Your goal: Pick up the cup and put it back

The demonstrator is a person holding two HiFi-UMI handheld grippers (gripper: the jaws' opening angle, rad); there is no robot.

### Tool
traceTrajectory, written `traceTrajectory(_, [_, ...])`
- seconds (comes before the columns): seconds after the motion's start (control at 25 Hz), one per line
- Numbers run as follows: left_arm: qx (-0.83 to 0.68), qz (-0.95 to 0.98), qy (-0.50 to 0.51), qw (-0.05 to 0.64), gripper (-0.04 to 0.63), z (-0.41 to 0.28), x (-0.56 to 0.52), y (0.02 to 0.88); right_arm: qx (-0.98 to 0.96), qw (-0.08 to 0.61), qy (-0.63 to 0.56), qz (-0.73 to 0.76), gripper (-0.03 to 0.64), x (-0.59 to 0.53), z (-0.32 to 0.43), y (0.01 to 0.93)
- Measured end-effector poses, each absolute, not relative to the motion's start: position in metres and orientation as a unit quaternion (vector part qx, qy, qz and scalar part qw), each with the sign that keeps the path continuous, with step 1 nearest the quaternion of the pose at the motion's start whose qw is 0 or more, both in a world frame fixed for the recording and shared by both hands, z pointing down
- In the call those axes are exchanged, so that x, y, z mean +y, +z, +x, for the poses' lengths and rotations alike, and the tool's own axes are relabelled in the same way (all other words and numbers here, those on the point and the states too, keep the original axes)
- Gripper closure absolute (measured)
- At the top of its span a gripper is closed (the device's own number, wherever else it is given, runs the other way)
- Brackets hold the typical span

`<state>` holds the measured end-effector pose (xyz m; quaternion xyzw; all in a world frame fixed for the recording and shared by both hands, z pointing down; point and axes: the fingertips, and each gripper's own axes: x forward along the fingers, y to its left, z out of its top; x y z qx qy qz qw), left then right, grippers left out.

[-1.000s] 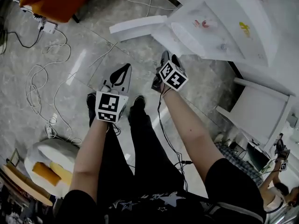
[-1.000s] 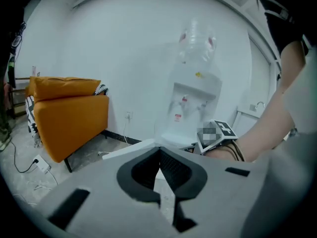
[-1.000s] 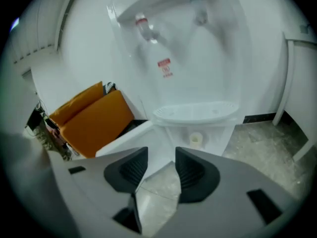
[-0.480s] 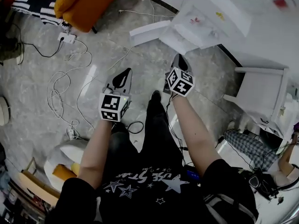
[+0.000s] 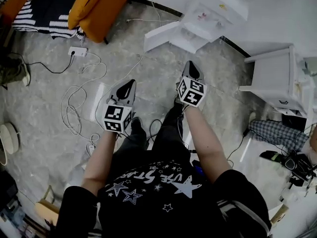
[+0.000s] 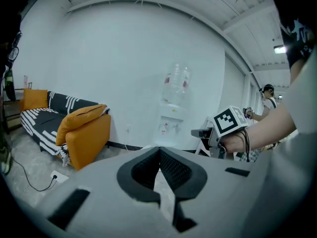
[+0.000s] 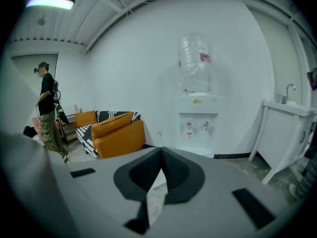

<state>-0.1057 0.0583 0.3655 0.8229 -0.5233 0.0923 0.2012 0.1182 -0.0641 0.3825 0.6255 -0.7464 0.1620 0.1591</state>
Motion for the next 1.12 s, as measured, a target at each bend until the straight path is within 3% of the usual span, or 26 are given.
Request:
traceTrajectory(0.48, [-0.495,0.852,0.064,0.159,0.587,-0.134,0.092,0.299,-0.731,0.134,0.128,0.656,0.611,0.033,0.107,0.3])
traceTrajectory(1.12, [-0.446,0.884,0.061,0.127,0.586,-0.08,0.079,0.268,-0.777,0.147,0.084,0.607,0.611,0.071,0.11,0.269])
